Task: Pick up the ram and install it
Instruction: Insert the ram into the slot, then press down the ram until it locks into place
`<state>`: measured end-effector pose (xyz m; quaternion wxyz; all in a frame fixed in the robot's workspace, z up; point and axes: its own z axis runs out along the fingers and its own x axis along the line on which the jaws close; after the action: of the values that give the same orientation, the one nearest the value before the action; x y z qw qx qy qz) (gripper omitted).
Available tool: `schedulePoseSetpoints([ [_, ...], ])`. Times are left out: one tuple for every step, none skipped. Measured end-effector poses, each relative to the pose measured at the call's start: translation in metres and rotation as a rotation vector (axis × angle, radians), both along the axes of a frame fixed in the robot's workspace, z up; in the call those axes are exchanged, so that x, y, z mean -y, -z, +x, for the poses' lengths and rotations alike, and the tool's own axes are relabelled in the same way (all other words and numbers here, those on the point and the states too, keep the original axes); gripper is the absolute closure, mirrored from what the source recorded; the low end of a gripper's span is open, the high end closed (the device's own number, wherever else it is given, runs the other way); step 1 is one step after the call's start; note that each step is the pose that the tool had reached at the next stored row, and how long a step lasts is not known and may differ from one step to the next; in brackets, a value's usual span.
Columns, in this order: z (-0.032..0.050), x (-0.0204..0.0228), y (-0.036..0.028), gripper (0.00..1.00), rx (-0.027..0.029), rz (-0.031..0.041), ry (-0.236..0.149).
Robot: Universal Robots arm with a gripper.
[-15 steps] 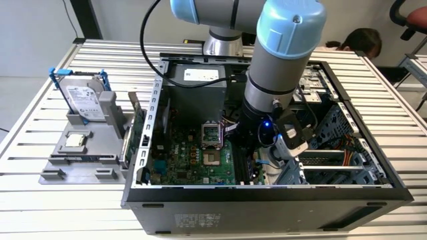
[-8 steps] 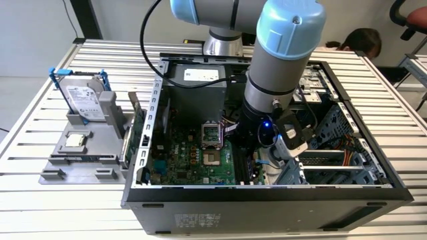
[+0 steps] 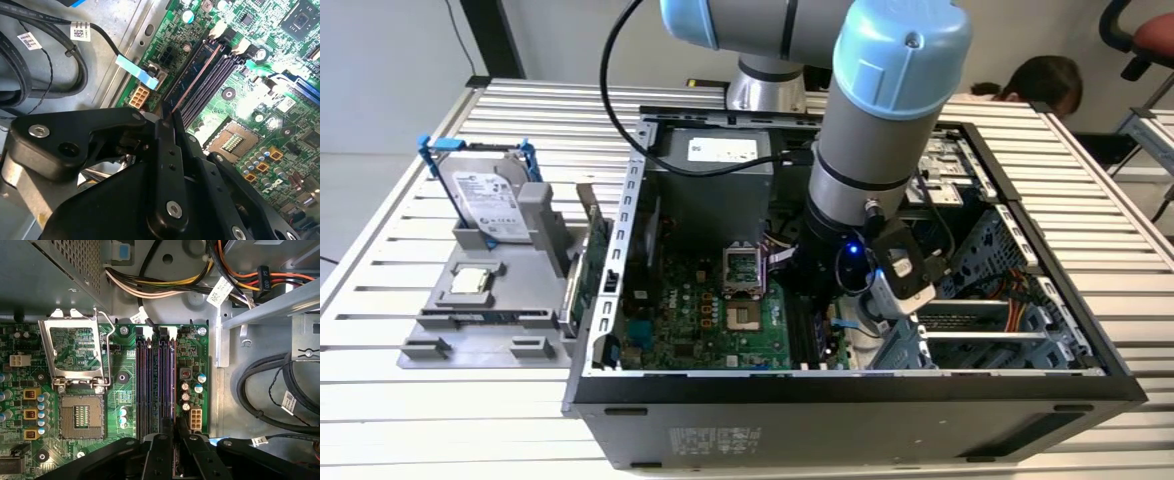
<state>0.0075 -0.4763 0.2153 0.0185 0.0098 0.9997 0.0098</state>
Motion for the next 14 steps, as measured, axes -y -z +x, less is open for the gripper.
schedulePoseSetpoints([
  [0.0000, 0.0000, 0.0000, 0.00, 0.0000, 0.0001, 0.000],
  [0.0000, 0.0000, -0.0001, 0.00, 0.0000, 0.0002, 0.000],
  [0.0000, 0.0000, -0.0016, 0.00, 0.0000, 0.0003, 0.000],
  [0.0000, 0.0000, -0.0053, 0.00, 0.0000, 0.0004, 0.002],
  [0.0000, 0.0000, -0.0102, 0.00, 0.0000, 0.0001, 0.006],
  [0.0000, 0.0000, -0.0146, 0.00, 0.0000, 0.0001, 0.006],
  [0.0000, 0.0000, -0.0191, 0.00, 0.0000, 0.0002, 0.006],
  [0.0000, 0.0000, -0.0237, 0.00, 0.0000, 0.0000, 0.006],
  [0.0000, 0.0000, -0.0281, 0.00, 0.0000, 0.0002, 0.007],
  [0.0000, 0.0000, -0.0328, 0.00, 0.0000, -0.0001, 0.007],
  [0.0000, 0.0000, -0.0375, 0.00, 0.0000, 0.0002, 0.007],
  [0.0000, 0.0000, -0.0421, 0.00, 0.0000, 0.0000, 0.007],
  [0.0000, -0.0001, -0.0458, 0.00, 0.0000, 0.0000, 0.007],
  [0.0000, -0.0001, -0.0476, 0.00, 0.0002, 0.0000, 0.007],
])
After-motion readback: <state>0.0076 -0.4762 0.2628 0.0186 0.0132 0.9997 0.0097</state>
